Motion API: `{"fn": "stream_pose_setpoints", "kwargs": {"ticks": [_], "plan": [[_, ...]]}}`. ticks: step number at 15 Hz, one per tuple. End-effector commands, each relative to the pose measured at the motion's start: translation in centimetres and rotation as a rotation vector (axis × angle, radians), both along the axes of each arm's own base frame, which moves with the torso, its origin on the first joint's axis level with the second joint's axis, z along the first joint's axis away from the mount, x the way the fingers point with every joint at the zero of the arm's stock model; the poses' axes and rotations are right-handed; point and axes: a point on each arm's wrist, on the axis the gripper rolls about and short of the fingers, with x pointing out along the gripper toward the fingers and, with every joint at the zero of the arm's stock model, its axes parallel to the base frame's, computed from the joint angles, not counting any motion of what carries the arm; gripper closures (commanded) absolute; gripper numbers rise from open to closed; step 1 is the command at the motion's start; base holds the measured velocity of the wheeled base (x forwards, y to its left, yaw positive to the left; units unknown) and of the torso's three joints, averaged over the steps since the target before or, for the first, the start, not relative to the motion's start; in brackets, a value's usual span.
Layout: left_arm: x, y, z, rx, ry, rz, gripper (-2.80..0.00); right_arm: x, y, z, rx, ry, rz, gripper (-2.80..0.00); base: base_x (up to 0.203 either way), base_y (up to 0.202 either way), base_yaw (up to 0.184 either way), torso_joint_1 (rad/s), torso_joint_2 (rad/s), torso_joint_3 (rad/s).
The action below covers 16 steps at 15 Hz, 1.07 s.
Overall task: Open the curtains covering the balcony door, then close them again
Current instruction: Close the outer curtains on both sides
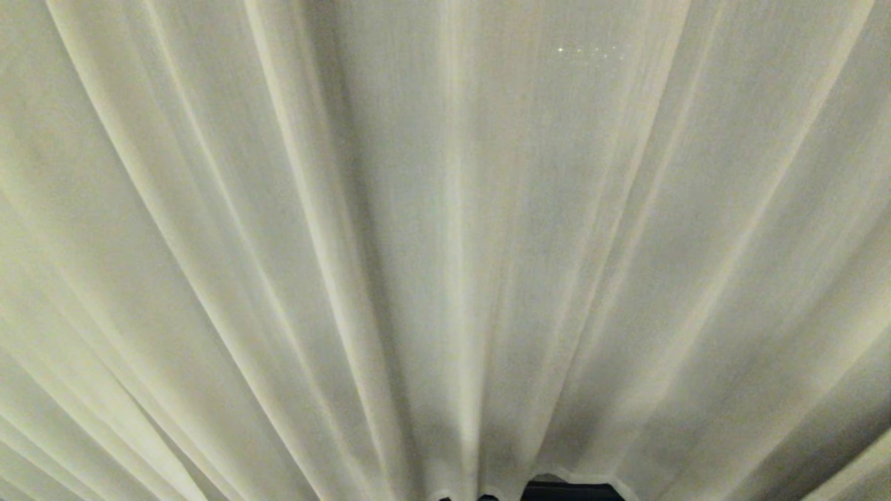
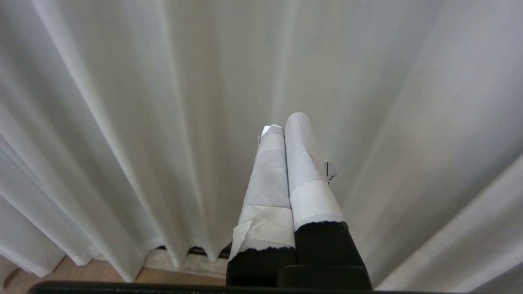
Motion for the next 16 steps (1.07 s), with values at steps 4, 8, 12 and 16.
{"fn": "stream_pose_setpoints", "kwargs": {"ticks": [4,8,12,16], "plan": [[-0.01,0.00,0.00,-0.001,-0.002,0.001,0.00,0.00,0.00,0.00,-0.001,0.000,0.000,0.00,0.000,-0.197,-0.002,-0.002,0.00,0.003],[-0.01,0.00,0.00,-0.001,-0.002,0.001,0.00,0.01,0.00,0.00,-0.001,0.001,0.000,0.00,0.000,-0.192,0.001,0.003,0.00,0.002],[-0.01,0.00,0.00,0.000,-0.002,0.001,0.00,0.01,0.00,0.00,-0.001,0.001,0.000,0.00,0.000,-0.193,0.001,-0.001,0.00,0.003],[-0.01,0.00,0.00,0.000,-0.002,0.001,0.00,0.00,0.00,0.00,-0.001,0.000,0.000,0.00,0.000,-0.190,0.001,0.002,0.00,0.002]]}}
